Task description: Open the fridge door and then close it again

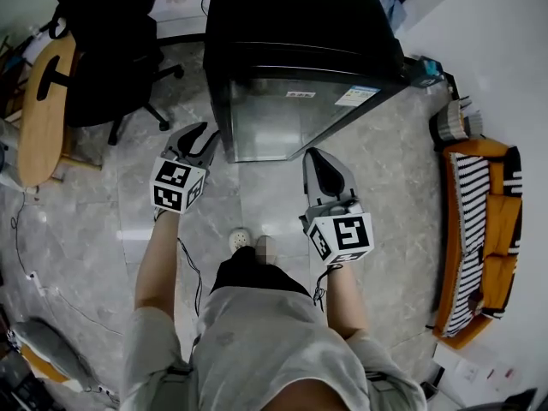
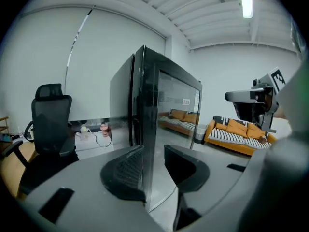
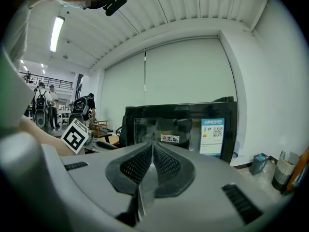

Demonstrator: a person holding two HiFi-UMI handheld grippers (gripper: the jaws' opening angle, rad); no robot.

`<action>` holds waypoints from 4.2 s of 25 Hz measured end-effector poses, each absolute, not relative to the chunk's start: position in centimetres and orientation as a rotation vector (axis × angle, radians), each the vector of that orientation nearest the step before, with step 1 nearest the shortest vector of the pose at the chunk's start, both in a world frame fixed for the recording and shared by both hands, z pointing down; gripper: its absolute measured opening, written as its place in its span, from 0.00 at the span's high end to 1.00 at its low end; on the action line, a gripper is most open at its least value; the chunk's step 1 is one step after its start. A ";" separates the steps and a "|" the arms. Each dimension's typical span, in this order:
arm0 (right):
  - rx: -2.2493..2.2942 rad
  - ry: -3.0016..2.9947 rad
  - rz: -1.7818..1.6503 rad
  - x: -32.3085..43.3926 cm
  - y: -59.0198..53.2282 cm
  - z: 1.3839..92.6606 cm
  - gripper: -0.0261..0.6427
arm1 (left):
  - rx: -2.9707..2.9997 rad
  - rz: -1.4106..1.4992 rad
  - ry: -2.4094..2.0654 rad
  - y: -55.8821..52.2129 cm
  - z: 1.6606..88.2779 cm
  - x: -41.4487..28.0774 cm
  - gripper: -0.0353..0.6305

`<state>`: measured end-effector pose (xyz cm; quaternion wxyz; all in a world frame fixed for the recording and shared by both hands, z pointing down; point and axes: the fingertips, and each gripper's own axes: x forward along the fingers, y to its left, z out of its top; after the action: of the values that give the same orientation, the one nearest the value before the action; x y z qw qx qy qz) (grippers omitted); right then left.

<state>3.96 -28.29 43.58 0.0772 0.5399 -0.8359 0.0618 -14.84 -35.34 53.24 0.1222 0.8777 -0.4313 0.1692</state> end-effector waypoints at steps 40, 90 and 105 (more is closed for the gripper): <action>1.728 -2.447 0.167 8.8 -26.0 42.6 0.92 | 2.507 0.582 -1.199 -35.5 55.6 -11.9 0.78; 1.638 -2.571 0.127 10.1 -19.3 40.4 0.92 | 2.430 0.615 -1.300 -18.7 56.1 -4.6 0.86; 1.662 -2.541 0.123 9.4 -20.5 40.5 0.92 | 2.396 0.626 -1.325 -24.0 56.1 -8.5 0.84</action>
<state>9.38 -20.54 40.52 0.0515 0.5463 -0.8350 0.0403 -8.48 -23.96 56.08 0.1659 0.8412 -0.4654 0.2197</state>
